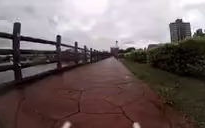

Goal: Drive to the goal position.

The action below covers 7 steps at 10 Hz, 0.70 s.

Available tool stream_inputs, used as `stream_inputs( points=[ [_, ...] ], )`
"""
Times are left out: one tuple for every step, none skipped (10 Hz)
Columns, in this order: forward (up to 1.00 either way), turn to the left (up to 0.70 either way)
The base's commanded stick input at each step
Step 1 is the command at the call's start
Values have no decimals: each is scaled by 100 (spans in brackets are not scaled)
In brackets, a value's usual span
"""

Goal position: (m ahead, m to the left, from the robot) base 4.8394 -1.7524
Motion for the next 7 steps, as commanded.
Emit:
stream_inputs(
  points=[
    [50, 0],
    [50, 0],
    [50, 0],
    [50, 0],
    [50, 0],
    [50, 0],
    [50, 0]
  ],
)
